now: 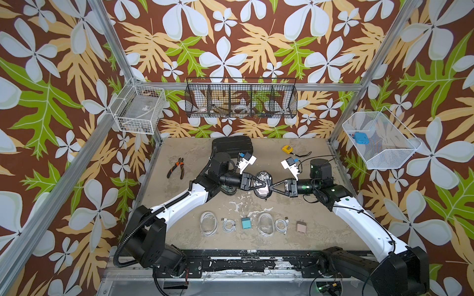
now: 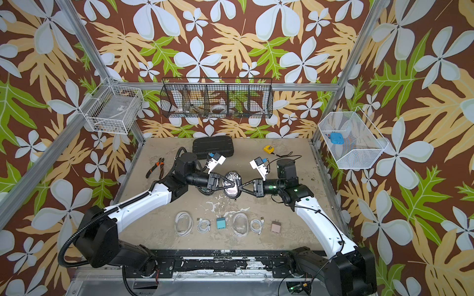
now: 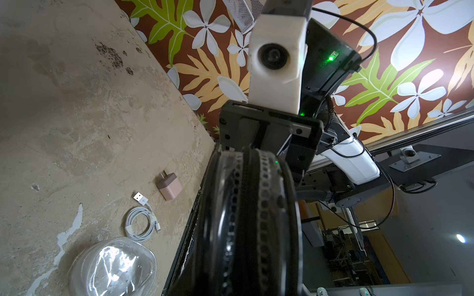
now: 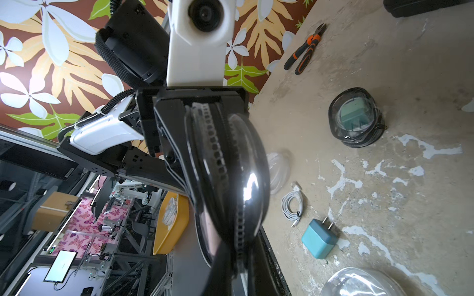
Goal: Pack away charging kits
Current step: Adjust the storage bag.
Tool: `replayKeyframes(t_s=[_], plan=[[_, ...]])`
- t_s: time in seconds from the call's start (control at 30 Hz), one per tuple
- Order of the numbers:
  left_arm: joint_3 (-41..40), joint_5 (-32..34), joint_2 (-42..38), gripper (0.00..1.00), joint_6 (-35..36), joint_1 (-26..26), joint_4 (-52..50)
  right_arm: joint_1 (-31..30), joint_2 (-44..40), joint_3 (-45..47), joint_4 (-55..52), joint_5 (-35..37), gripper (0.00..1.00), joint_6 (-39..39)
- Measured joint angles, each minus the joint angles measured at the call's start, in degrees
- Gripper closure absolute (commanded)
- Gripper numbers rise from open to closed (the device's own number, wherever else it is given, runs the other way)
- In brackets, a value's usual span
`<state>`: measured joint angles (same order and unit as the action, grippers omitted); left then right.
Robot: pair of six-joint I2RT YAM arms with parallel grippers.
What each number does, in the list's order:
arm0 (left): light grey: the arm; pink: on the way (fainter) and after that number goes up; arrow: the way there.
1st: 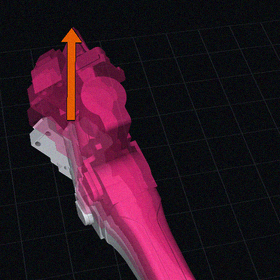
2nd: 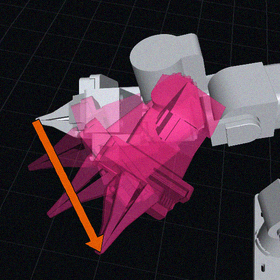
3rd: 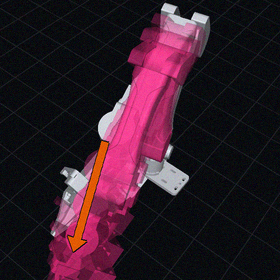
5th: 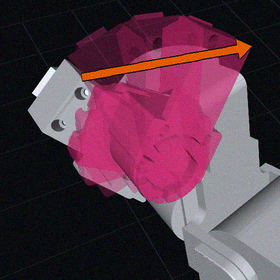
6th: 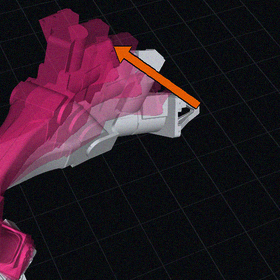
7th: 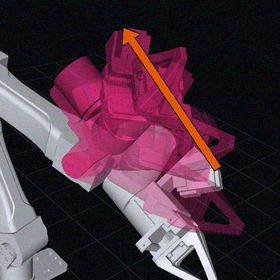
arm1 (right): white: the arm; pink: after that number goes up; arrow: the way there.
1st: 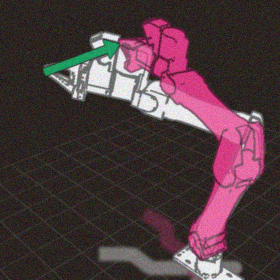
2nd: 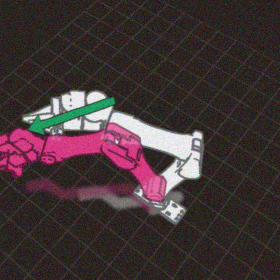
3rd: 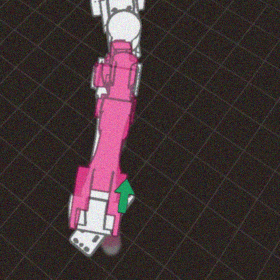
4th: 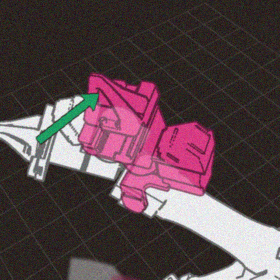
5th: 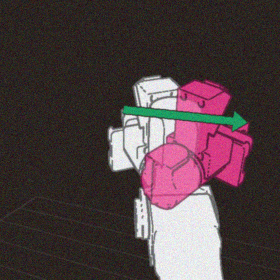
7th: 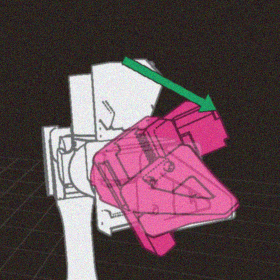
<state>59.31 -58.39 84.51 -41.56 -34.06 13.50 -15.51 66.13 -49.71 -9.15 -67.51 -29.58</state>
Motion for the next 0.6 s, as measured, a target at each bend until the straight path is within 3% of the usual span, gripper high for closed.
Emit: replayKeyframes(t_s=[0.1,0.33,0.6], plan=[[0.00,0.13,-0.31,0.80,-0.02,0.09,-0.07,-0.31,0.00,0.42,1.86,-0.11,1.00,-1.29],[-3.72,1.51,-2.54,0.46,-3.43,0.09,5.27,-0.72,-0.28,1.86,7.37,-0.15,1.00,-7.17],[-9.79,4.59,-5.33,0.53,-15.45,0.00,20.65,-1.18,-1.31,2.08,13.42,0.85,1.00,-13.88]])
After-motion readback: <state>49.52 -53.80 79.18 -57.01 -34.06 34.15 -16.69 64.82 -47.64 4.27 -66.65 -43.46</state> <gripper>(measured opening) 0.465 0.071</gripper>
